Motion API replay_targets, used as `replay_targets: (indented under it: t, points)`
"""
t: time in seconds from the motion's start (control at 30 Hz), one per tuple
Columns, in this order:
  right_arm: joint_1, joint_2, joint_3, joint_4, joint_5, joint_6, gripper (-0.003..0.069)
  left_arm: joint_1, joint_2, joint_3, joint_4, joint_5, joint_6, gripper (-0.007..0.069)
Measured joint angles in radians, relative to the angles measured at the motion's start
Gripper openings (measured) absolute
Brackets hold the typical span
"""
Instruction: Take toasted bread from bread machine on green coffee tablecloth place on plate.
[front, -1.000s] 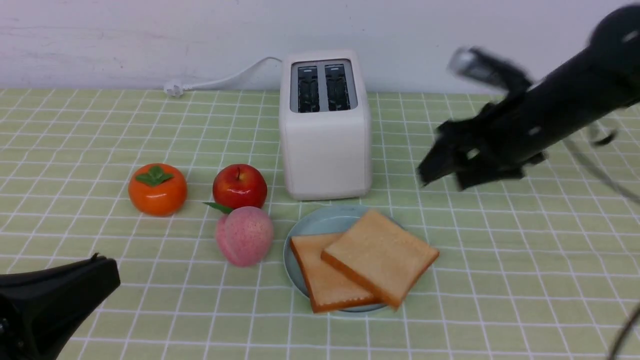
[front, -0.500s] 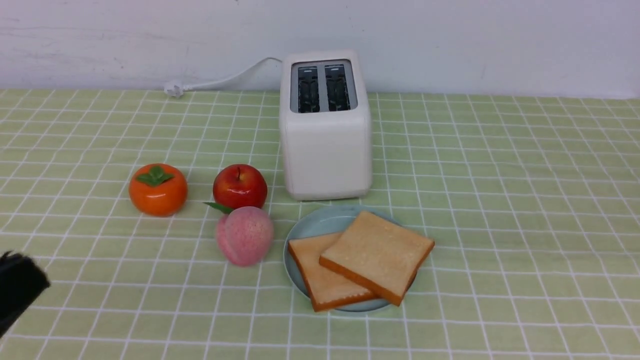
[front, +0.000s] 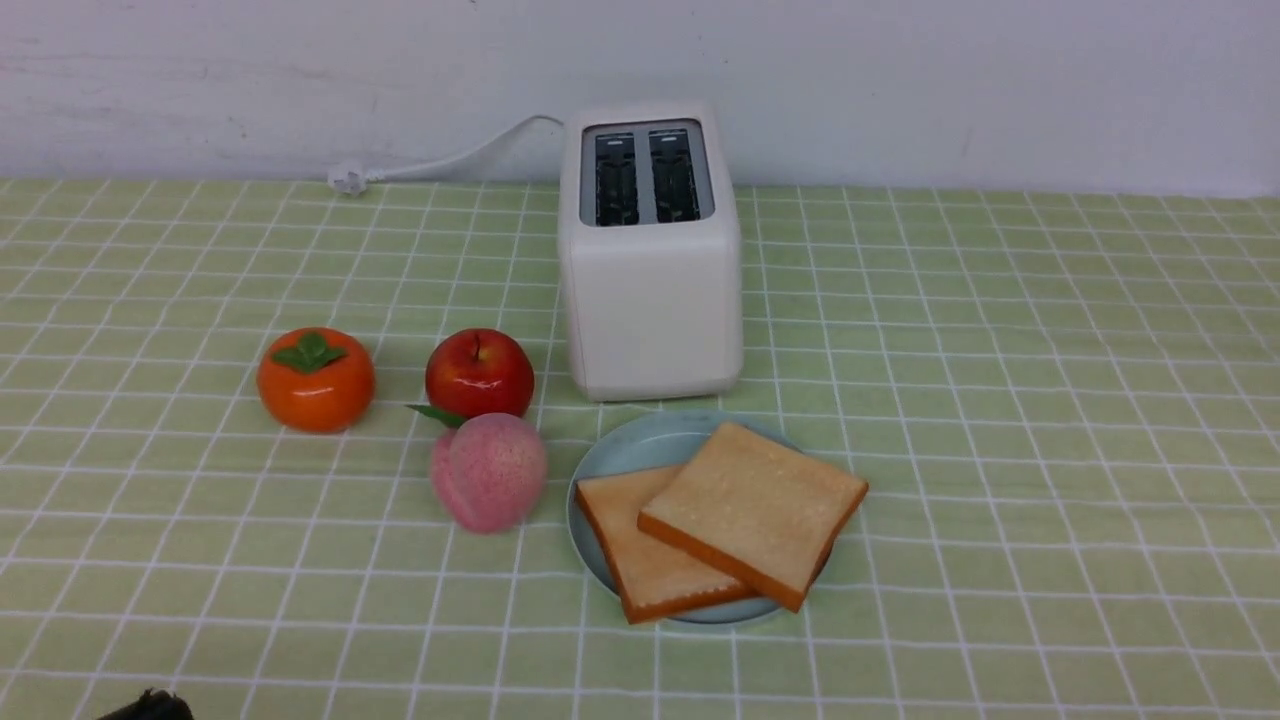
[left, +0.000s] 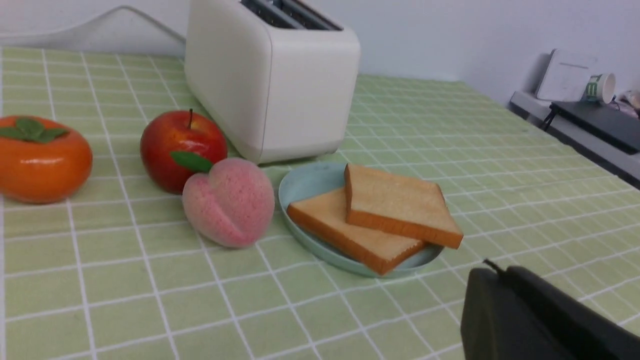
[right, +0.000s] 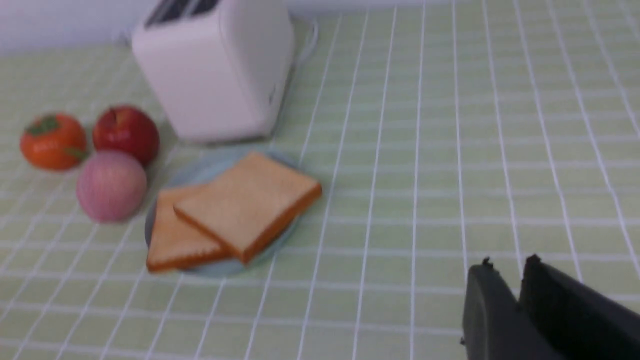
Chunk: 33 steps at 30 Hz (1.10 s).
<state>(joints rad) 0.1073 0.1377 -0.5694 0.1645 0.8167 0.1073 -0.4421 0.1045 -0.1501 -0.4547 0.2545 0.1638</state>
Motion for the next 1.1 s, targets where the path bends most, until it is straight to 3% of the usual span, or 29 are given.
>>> replay_targets:
  t: [0.4, 0.7, 1.1]
  points:
    - [0.000, -0.085, 0.181, -0.019, -0.055, 0.004, 0.0120, 0.000, 0.000, 0.017, 0.000, 0.013, 0.000, 0.0008]
    - [-0.006, -0.099, 0.191, -0.171, -0.117, 0.004, 0.0123, 0.000, 0.000, 0.017, 0.000, 0.013, 0.000, 0.0008]
    - [-0.006, -0.100, 0.362, -0.179, -0.267, 0.004, 0.0125, 0.000, 0.000, 0.017, 0.000, 0.013, 0.000, 0.0008]
